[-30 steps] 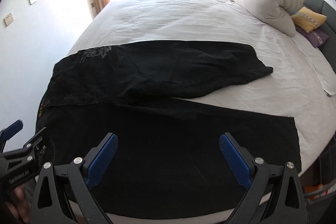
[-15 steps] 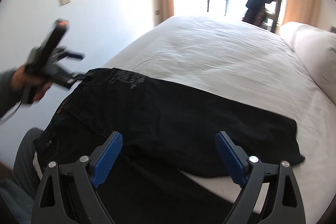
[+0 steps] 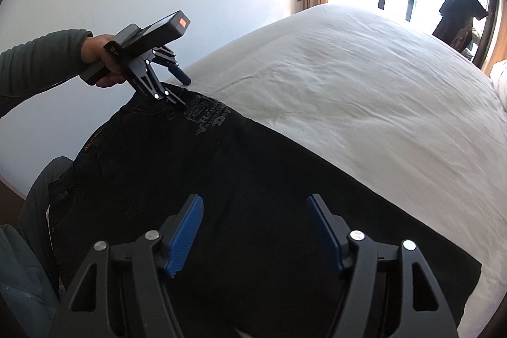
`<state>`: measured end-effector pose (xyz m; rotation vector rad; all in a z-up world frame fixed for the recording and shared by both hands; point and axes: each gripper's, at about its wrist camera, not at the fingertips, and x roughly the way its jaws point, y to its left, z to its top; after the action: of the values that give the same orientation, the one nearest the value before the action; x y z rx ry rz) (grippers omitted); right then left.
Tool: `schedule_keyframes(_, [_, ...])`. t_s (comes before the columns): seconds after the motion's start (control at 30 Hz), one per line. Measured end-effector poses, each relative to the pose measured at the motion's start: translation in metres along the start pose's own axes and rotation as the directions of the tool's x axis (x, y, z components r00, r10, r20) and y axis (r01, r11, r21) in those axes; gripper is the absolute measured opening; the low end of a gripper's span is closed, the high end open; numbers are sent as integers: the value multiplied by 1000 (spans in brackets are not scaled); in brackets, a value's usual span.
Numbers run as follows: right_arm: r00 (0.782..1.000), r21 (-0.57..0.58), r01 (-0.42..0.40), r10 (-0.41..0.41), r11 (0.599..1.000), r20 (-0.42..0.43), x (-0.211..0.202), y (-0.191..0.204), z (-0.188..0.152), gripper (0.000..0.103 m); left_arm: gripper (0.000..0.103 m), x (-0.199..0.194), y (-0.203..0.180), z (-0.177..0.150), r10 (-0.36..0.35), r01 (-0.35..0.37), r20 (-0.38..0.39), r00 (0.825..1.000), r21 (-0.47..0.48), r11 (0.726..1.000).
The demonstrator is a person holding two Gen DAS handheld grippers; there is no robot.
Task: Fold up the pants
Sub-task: 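Grasp the jeans hem with the left tool while the right tool grasps the other leg hem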
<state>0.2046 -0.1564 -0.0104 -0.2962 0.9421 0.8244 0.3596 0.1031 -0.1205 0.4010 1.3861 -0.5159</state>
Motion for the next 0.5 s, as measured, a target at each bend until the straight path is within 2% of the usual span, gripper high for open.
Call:
schedule_keyframes(0.07, [1000,-2,-16,16,1000,-9,10,-8,5,69,25,0,-3,0,-22,22,-5,1000,-1,1000])
schedule_keyframes(0.1, [1000,-6,-21,21,1000,-13,14,-10,8,67,20,0,-7,0,-24,24,-9,1000,5,1000])
schedule_keyframes(0.17, [999,-19,-26,25,999,-32,22,-11,13,64,9,1,-24,-4,41,-40,-18,999,62,997])
schedule_keyframes(0.27, [998,-41,-24,21,999,-53,34,-14,24,63,8,-7,-38,-11,103,-105,25,994,83,991])
schedule_keyframes(0.37, [998,-61,-25,21,998,-67,42,-16,33,63,7,-26,-46,-27,152,-161,114,982,74,984])
schedule_keyframes(0.5, [995,-105,-31,21,994,-96,53,-17,45,53,7,-50,-75,-51,270,-302,241,932,108,947])
